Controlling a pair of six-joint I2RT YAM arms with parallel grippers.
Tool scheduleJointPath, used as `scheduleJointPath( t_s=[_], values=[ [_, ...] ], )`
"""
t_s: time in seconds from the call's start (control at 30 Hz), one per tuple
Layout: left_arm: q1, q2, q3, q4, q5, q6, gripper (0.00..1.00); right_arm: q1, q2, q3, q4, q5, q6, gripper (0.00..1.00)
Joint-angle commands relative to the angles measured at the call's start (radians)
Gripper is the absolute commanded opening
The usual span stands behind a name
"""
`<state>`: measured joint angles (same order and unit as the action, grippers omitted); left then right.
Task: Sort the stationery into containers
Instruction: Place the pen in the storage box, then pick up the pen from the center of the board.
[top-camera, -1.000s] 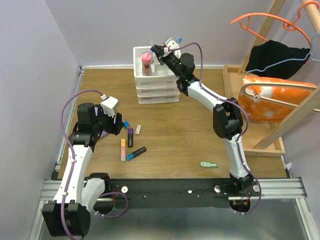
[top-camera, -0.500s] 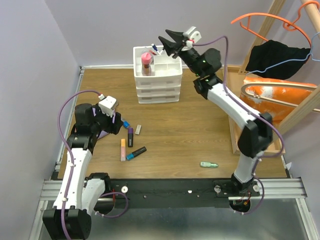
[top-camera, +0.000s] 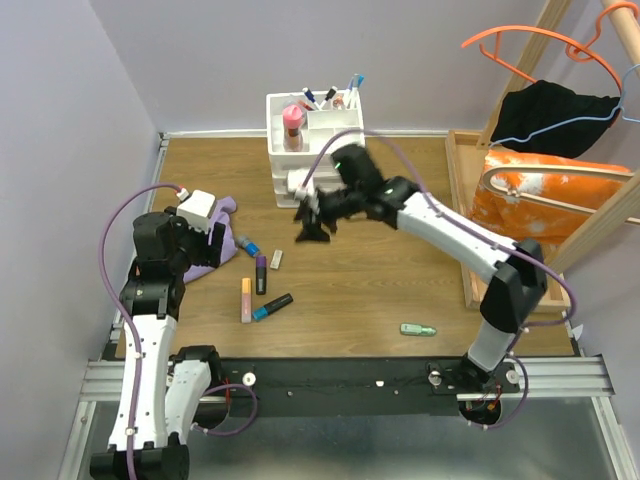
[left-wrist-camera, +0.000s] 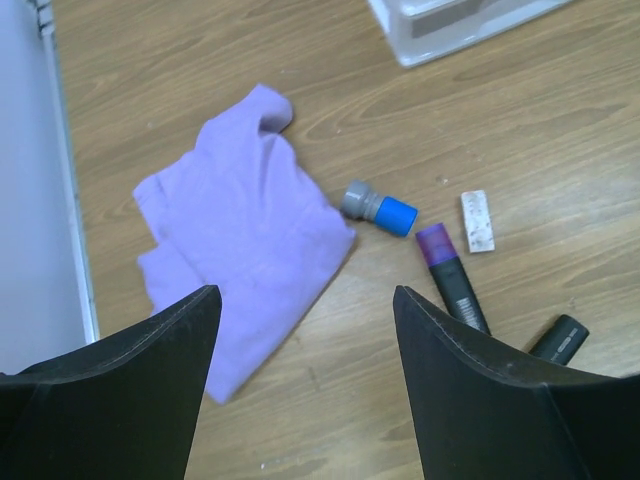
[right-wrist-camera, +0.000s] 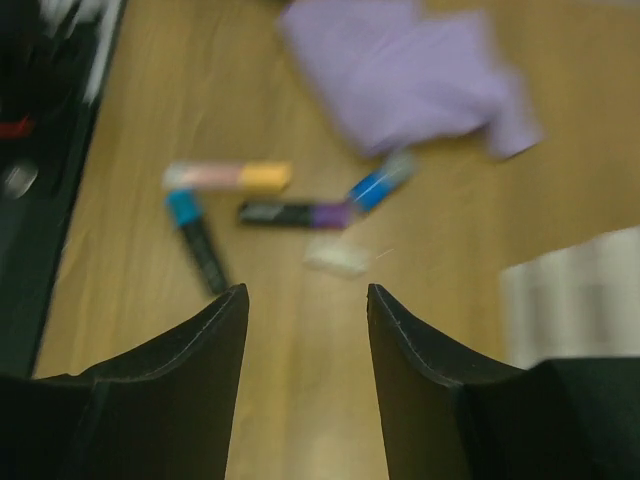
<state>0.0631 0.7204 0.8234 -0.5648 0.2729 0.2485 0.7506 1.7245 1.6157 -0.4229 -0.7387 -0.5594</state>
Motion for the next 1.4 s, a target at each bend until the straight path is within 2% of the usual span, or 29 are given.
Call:
scheduleJointPath(
  t_s=[0.0, 0.17, 0.37, 0.63, 1.0, 1.07, 1.1, 1.13, 1.23, 1.37],
  values=[
    [0.018, -0.016, 0.022, -0.092, -0.139, -0.081, 0.79, 0.159, 0.053, -0.088, -0.362, 0.114, -0.243, 0.60],
    [0.056, 0.088, 0.111, -0.175, -0.127, -0.195, 0.79, 0.249, 0.177, 0.002, -0.381, 0.133, -0.281, 0.61],
    [0.090, 0.059, 0.106, -0.142, -0.112, -0.222, 0.79, 0.308, 0.322, 0.088, -0.384, 0.163, -0.289, 0.61],
    [0.109, 0.042, 0.118, -0.161, -0.106, -0.225, 0.80, 0.329, 0.460, 0.168, -0.353, 0.202, -0.280, 0.61],
    [0.136, 0.040, 0.103, -0.161, -0.041, -0.244, 0.79, 0.345, 0.569, 0.162, -0.205, 0.277, -0.198, 0.59],
    [0.141, 0.039, 0.097, -0.159, -0.038, -0.245, 0.79, 0.352, 0.581, 0.148, -0.179, 0.303, -0.189, 0.51],
    [0.141, 0.040, 0.097, -0.159, -0.034, -0.245, 0.80, 0.354, 0.584, 0.147, -0.177, 0.311, -0.191, 0.42],
    [0.141, 0.040, 0.098, -0.159, -0.032, -0.244, 0.80, 0.355, 0.581, 0.145, -0.183, 0.312, -0.192, 0.25],
    [0.144, 0.047, 0.106, -0.162, -0.029, -0.244, 0.80, 0.355, 0.508, 0.113, -0.220, 0.311, -0.210, 0.08],
    [0.142, 0.053, 0.103, -0.146, -0.005, -0.232, 0.80, 0.342, 0.284, 0.049, -0.287, 0.300, -0.267, 0.01]
  ],
)
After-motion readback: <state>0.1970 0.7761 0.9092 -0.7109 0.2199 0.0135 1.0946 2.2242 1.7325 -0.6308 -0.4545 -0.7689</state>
